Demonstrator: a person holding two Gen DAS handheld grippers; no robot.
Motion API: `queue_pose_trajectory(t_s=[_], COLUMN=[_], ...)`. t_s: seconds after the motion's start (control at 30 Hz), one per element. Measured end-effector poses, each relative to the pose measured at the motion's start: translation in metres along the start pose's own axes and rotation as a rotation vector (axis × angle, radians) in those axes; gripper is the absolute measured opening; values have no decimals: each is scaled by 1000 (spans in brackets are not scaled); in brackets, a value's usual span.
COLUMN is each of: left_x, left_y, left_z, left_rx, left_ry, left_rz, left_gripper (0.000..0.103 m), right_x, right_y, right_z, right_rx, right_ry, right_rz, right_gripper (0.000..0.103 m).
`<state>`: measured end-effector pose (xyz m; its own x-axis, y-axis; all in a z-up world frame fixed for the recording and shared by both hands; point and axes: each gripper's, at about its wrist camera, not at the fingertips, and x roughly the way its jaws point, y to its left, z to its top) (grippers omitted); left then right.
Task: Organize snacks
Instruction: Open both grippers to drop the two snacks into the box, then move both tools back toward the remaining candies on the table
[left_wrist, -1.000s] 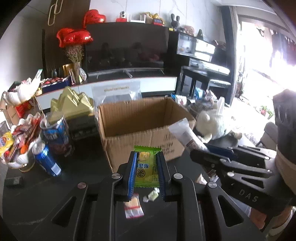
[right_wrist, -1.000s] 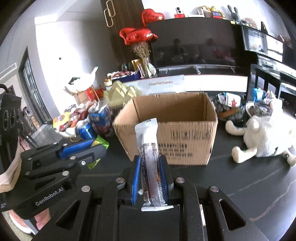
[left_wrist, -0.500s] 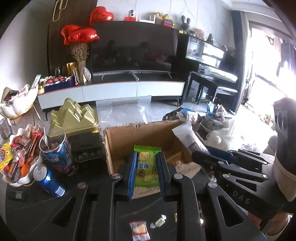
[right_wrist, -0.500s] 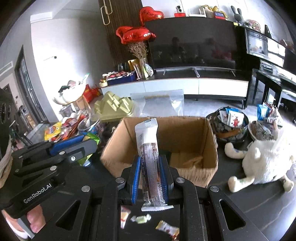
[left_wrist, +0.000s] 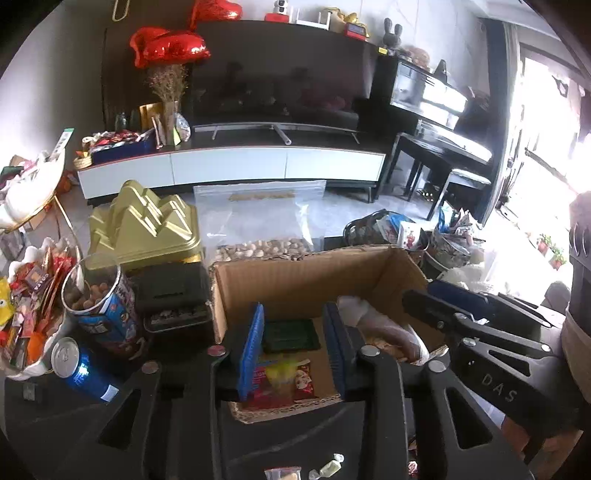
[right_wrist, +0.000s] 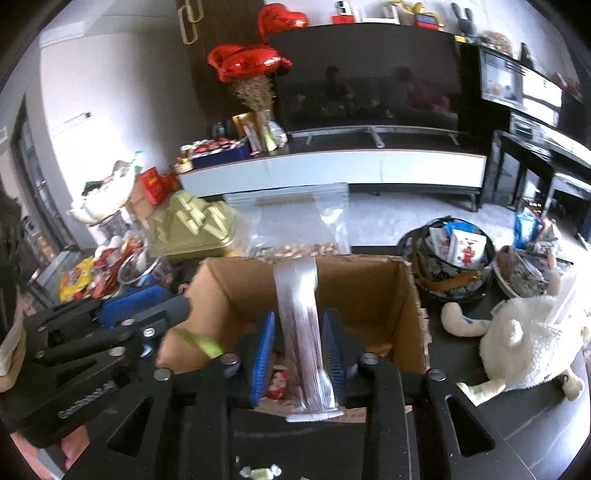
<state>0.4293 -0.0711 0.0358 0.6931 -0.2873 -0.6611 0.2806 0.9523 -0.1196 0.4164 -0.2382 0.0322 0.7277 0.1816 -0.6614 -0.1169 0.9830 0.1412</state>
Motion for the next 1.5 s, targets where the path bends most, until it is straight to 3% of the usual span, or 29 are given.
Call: queue_pose_trajectory(t_s=[0.23, 0.83, 1.27, 1.4, 1.5], left_x=[-25, -80, -95, -99, -101], left_y=[-5, -26, -49, -56, -59], left_z=[-19, -91, -139, -156, -168], left_rx=[18, 76, 121, 150, 162], left_ry=[-18, -25, -64, -87, -95], left_rz=[60, 78, 22, 53, 34], left_gripper=[46, 52, 52, 52, 52], right_x=[-16, -66, -89, -90, -89], right_y=[5, 14, 2, -1, -4], right_z=[-21, -97, -142, -161, -175], right_rx=[-24, -37, -11, 3, 22], right_ry=[6, 58, 45, 65, 79], right_rz=[-13, 1, 10, 32, 39], right_gripper=[37, 37, 37, 37, 37])
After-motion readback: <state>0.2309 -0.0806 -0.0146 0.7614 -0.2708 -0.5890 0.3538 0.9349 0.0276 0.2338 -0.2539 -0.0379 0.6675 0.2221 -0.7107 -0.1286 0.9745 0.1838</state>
